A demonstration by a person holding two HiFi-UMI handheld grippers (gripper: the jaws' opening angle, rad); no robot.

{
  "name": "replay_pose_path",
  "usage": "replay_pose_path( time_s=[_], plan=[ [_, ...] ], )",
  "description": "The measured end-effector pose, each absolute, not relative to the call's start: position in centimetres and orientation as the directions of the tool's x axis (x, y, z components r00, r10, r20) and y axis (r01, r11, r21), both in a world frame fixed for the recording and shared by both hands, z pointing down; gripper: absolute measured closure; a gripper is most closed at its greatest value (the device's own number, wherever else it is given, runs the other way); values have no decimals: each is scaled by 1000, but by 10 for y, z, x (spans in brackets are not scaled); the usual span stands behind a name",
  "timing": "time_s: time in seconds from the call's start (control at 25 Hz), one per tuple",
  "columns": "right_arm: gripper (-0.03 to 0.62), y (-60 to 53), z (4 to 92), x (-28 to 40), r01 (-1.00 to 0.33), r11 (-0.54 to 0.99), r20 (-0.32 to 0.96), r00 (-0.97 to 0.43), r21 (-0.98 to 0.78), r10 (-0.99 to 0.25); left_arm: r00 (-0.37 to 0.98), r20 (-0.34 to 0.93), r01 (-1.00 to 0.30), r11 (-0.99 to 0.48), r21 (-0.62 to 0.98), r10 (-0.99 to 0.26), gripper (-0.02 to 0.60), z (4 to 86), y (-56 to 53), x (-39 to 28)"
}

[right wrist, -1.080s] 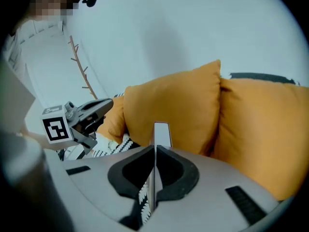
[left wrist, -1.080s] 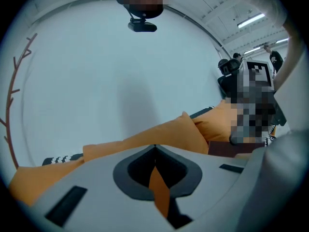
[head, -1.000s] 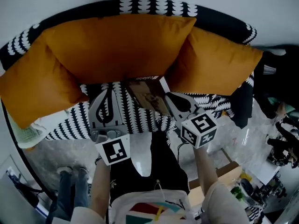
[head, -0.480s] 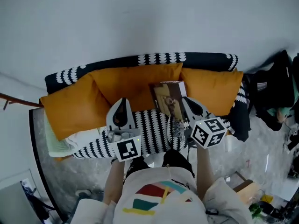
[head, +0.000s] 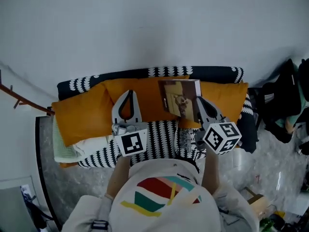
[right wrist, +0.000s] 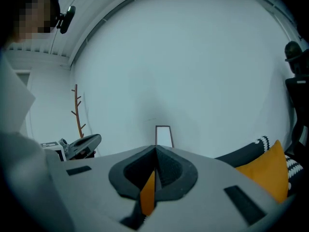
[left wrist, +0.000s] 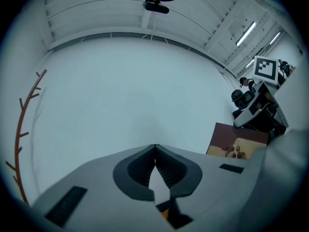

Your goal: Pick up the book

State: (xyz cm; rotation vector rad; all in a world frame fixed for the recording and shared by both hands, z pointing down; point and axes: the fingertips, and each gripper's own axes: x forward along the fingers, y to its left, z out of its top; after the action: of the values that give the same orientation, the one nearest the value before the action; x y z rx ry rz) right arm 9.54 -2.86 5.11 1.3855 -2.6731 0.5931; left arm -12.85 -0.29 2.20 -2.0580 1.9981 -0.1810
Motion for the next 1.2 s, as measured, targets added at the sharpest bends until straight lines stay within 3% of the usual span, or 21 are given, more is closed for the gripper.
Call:
replay_pose_path(
  time_s=[1.2],
  plan=[
    [582, -7, 34, 86, -768, 571, 198, -632, -290, -749, -7, -130, -962, 42, -271, -991, 574, 4, 16, -132]
  ],
)
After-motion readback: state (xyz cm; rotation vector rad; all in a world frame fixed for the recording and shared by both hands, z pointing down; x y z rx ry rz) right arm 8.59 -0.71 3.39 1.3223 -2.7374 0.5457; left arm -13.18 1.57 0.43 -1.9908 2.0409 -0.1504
